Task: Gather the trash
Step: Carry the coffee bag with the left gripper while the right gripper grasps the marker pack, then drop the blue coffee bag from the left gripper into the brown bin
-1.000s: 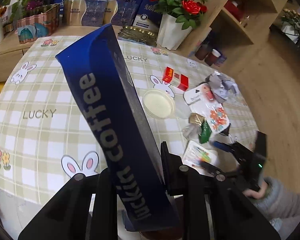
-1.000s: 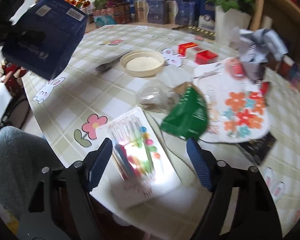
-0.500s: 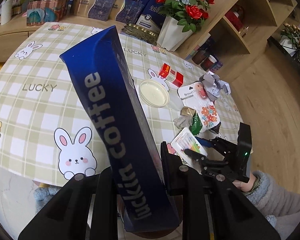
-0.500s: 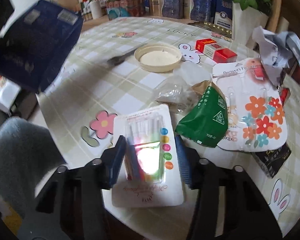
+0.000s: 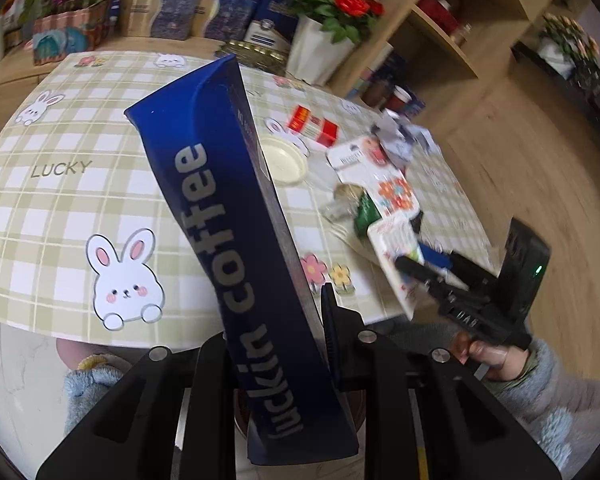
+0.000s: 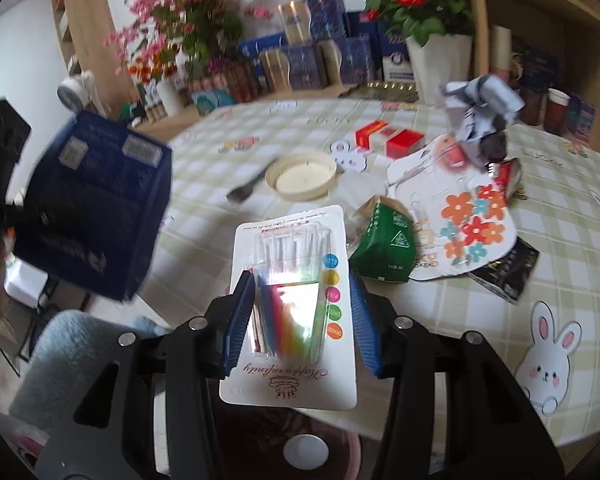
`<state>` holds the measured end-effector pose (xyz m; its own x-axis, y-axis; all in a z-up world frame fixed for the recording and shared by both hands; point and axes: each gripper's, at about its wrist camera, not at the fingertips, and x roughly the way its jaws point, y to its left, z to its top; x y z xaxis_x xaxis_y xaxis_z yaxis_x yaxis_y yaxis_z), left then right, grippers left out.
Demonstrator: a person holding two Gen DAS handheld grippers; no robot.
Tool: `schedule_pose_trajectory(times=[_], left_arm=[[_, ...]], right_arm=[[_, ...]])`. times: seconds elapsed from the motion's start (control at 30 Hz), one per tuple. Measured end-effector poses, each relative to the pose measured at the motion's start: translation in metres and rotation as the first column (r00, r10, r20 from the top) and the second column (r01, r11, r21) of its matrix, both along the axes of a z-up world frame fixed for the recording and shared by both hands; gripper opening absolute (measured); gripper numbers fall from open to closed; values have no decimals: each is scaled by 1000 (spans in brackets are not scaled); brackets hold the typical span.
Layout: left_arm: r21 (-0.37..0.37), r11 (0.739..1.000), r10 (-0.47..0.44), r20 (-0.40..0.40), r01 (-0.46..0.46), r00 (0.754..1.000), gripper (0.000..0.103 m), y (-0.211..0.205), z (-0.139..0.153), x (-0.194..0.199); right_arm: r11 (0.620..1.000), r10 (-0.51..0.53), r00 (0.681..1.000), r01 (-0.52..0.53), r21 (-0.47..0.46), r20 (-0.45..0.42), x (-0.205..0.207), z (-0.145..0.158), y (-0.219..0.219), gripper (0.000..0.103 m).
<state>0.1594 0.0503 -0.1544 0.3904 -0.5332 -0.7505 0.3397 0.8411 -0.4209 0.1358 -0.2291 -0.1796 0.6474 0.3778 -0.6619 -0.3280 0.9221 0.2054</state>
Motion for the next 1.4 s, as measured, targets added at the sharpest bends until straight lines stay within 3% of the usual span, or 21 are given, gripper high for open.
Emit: schedule_pose_trajectory(times=[0.4,0.6,0.8,1.0,1.27,1.4], left_arm=[[94,971,-214,-78,221,974,21,-46,-28,-62],[103,961,-236,-169,255,957,21,-60,-68,-84],[173,936,-255,-266,306,930,21,-73,-113,-93],[271,898,-258,-315,347,913,21,-83,-140,-95],[309,851,-285,-408,425,868,21,-104,-175,-85],[312,843,-285,-432,439,856,21,-114,-188,-79]], right_arm=[[998,-44,996,41,38,72,-64,22,-12,48],[997,-74,995,71,43,63,-86,21,-23,48],[994,-97,992,94,51,75,-101,25,-34,48],[993,-112,990,108,52,85,-106,28,-37,48],[992,-122,989,117,53,86,-105,29,-40,48],[990,-134,987,130,46,88,-104,32,-45,48]])
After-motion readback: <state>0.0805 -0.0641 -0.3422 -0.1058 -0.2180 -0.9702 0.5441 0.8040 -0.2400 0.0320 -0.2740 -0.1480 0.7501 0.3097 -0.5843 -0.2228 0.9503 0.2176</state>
